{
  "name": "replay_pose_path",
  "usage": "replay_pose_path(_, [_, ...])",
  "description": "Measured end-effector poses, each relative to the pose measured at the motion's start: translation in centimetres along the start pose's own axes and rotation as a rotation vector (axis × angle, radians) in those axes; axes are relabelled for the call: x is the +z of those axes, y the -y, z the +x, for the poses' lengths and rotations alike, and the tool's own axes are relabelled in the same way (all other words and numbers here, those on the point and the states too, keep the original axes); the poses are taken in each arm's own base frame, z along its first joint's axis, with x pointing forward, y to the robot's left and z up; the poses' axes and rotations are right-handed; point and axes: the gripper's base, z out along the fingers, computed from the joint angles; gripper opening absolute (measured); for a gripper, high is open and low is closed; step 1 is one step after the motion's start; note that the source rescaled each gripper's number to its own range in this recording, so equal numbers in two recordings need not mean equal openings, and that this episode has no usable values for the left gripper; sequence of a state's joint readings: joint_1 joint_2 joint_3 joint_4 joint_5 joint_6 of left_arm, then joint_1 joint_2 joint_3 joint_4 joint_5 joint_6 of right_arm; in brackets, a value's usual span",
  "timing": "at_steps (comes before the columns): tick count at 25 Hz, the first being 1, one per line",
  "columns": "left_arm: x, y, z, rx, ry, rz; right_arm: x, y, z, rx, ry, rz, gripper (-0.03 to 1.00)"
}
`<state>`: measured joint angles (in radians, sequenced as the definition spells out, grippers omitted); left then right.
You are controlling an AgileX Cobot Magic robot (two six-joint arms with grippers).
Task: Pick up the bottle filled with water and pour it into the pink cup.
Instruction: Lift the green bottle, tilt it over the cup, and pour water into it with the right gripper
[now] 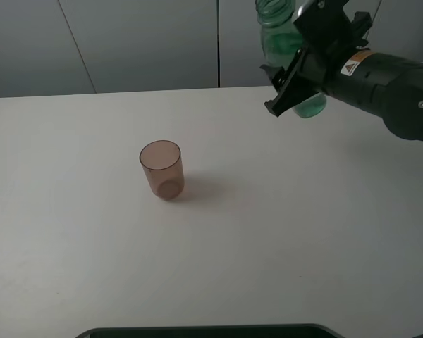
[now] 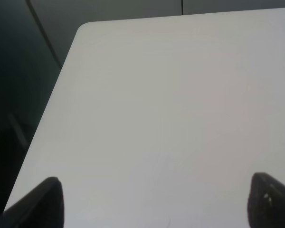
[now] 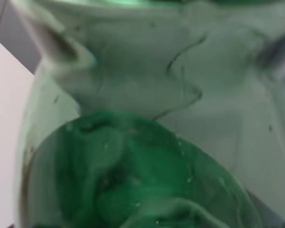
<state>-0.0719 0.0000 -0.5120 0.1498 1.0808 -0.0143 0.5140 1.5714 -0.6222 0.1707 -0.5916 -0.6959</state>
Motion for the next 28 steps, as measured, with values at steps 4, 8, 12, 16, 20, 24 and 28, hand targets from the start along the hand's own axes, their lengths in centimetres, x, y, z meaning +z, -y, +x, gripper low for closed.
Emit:
replay_pose_path(4, [0.0,0.0,0.0,0.001,0.000,0.000,-0.2,-2.2,-1.0,-0.109,0.010,-0.039,0.00])
replay_pose_path(8, [0.0,0.0,0.0,0.001,0.000,0.000,-0.1,-4.3,-1.2,-0.195,0.001,-0.086,0.00])
replay_pose_path(12, [0.0,0.0,0.0,-0.001,0.000,0.000,0.3,-6.2,-0.6,-0.295,-0.022,-0.133,0.00])
replay_pose_path(16, [0.0,0.0,0.0,-0.001,0.000,0.000,0.8,-7.8,0.2,-0.379,-0.042,-0.177,0.00])
replay_pose_path(20, [0.0,0.0,0.0,-0.001,0.000,0.000,1.3,-8.3,1.1,-0.406,-0.077,-0.174,0.00])
replay_pose_path(24, [0.0,0.0,0.0,-0.001,0.000,0.000,1.6,-8.4,1.9,-0.411,-0.118,-0.150,0.00])
replay_pose_path(28, [0.0,0.0,0.0,-0.001,0.000,0.000,1.8,-8.5,2.5,-0.416,-0.148,-0.143,0.00])
